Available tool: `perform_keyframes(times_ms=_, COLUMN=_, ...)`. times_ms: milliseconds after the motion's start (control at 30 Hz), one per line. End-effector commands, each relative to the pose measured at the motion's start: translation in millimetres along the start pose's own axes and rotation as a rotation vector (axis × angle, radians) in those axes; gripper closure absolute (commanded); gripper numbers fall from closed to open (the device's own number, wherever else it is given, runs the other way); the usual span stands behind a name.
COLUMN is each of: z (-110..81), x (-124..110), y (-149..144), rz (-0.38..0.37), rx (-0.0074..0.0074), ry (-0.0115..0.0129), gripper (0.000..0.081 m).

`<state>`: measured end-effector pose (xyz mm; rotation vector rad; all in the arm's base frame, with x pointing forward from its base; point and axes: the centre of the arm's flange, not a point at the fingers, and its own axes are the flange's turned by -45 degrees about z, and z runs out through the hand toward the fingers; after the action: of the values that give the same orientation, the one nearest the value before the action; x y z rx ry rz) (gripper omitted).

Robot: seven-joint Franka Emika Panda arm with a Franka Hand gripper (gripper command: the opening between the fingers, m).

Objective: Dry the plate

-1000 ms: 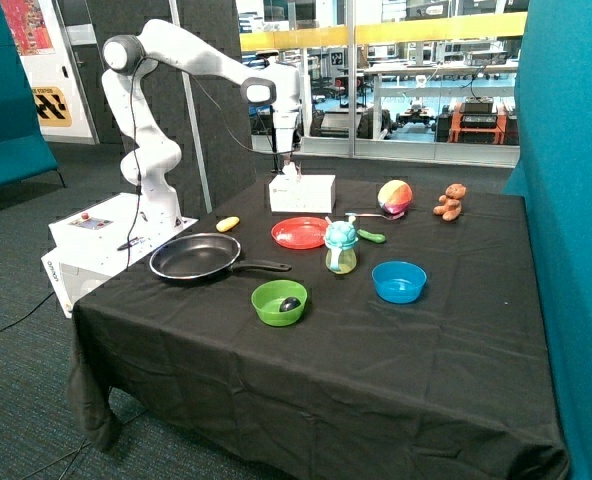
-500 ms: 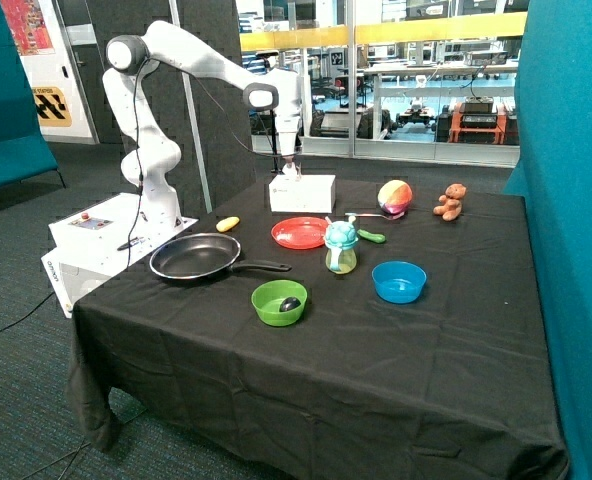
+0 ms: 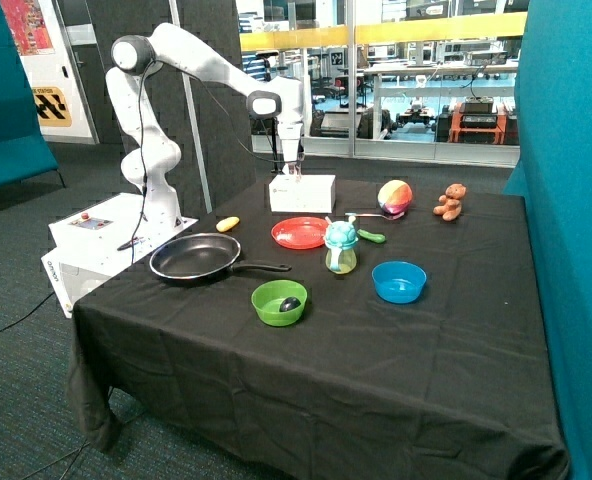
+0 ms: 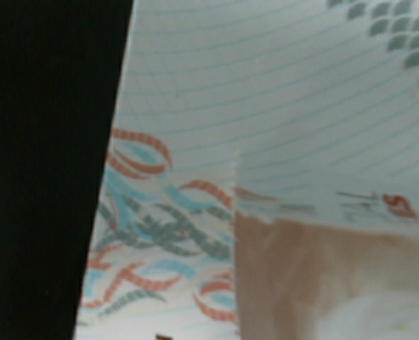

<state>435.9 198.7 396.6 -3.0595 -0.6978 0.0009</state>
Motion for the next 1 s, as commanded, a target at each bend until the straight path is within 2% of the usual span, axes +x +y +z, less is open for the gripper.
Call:
perform_keyframes(times_ms=0, z=12.8, x=3.6, y=-7.3, rz=-0.006, rx=-0.0036, ry=-0.0002, gripper=0.0752)
perform_keyframes(times_ms=133, z=13.8, x=5.2, y=-8.6, rz=-0.002, rx=-0.0036, ry=-0.0002, gripper=0.0804)
perform_keyframes(times_ms=733, z=16.0, x=4.9, y=5.1, rz=0.03, rx=-0.0036, ry=-0.0002, gripper=0.0808)
perform_keyframes(times_ms=967, z=17.9, x=4.5, y=6.0, rz=0.021, rx=-0.0036, ry=-0.0002, gripper=0.0808)
